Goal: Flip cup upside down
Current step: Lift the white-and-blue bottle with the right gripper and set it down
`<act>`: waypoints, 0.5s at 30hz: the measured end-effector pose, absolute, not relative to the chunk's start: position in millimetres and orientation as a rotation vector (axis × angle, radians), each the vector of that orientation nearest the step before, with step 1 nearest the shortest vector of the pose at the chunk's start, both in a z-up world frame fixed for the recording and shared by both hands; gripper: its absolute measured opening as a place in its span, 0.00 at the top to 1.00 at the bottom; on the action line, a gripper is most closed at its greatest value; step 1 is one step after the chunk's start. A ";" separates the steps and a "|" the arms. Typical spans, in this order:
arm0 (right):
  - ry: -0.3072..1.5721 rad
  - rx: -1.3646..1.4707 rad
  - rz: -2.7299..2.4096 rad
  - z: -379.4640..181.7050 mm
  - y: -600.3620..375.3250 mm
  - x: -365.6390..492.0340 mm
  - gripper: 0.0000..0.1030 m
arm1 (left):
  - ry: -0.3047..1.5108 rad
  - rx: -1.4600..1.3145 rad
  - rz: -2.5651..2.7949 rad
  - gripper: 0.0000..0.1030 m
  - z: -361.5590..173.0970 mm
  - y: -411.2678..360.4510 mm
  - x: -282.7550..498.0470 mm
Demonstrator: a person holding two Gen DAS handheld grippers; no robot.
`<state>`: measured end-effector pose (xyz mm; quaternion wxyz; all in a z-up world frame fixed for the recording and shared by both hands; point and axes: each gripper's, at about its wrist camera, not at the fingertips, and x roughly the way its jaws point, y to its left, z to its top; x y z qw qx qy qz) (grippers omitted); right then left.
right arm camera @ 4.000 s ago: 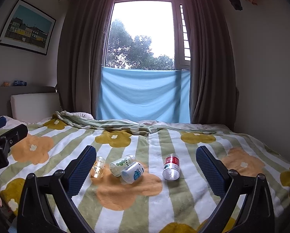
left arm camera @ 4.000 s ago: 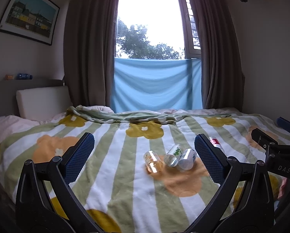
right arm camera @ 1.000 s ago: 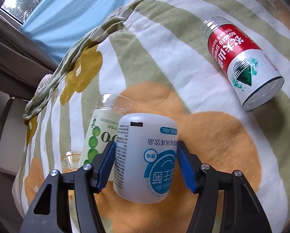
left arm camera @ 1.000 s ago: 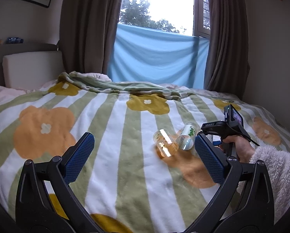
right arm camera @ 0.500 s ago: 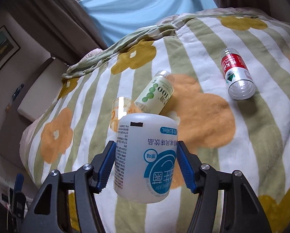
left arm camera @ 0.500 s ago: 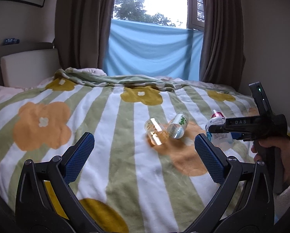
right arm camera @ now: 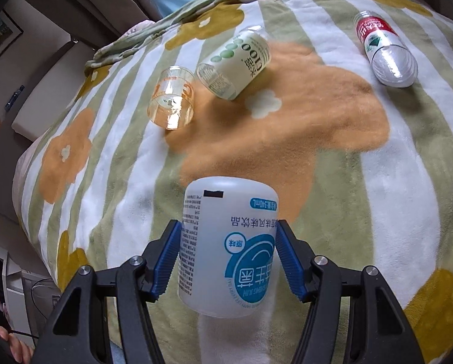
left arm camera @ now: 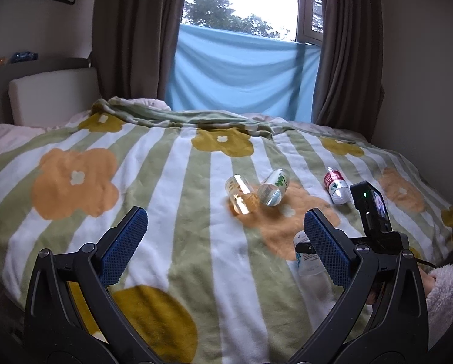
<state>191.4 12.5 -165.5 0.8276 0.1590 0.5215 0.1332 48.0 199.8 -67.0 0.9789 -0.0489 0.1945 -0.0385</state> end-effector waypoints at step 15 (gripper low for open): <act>1.093 0.424 0.281 -159.0 -13.0 191.6 0.00 | 0.490 -0.055 -0.105 0.00 -66.7 178.3 62.7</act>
